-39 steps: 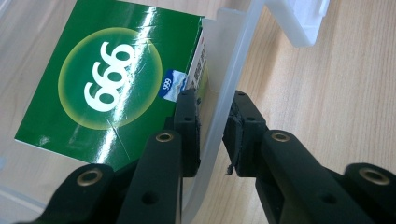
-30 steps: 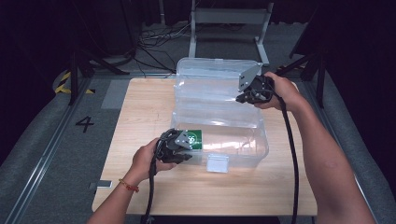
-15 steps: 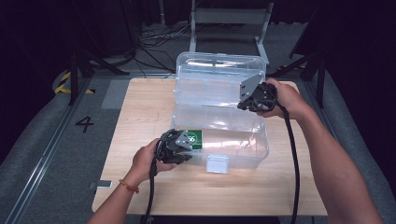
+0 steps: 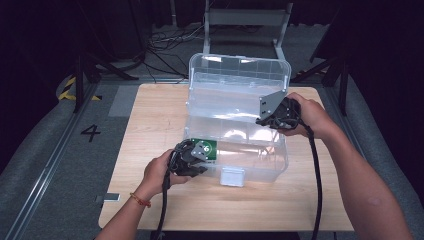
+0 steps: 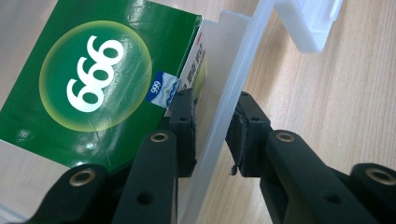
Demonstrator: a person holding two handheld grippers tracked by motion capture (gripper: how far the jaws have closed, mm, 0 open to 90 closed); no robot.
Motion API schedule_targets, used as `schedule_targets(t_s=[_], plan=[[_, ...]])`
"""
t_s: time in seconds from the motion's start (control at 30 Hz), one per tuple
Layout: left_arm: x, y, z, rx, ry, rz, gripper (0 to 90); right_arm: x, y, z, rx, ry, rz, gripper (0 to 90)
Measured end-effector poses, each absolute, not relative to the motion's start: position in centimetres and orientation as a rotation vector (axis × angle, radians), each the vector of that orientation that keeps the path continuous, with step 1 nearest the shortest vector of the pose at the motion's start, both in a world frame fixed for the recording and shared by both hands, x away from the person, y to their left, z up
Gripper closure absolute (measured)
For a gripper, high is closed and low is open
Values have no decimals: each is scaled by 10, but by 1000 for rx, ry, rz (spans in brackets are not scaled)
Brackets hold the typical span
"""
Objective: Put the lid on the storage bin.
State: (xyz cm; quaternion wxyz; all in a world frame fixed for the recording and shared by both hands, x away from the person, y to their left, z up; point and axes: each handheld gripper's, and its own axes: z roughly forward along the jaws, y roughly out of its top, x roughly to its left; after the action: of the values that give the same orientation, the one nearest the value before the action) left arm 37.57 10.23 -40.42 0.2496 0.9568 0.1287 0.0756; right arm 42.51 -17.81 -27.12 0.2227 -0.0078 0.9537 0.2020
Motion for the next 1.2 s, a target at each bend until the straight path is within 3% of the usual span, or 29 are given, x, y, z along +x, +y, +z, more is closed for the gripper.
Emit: schedule_targets(t_s=[0.53,0.83,1.2], plan=[[378,104,-404,2578,359,189,723,400,-182,-286,-24,2631,582,892],[369,110,-402,2542,378,275,689,392,-185,-292,9,2613,610,888],[360,135,-392,2427,439,269,407,389,-188,-296,24,2618,649,887]])
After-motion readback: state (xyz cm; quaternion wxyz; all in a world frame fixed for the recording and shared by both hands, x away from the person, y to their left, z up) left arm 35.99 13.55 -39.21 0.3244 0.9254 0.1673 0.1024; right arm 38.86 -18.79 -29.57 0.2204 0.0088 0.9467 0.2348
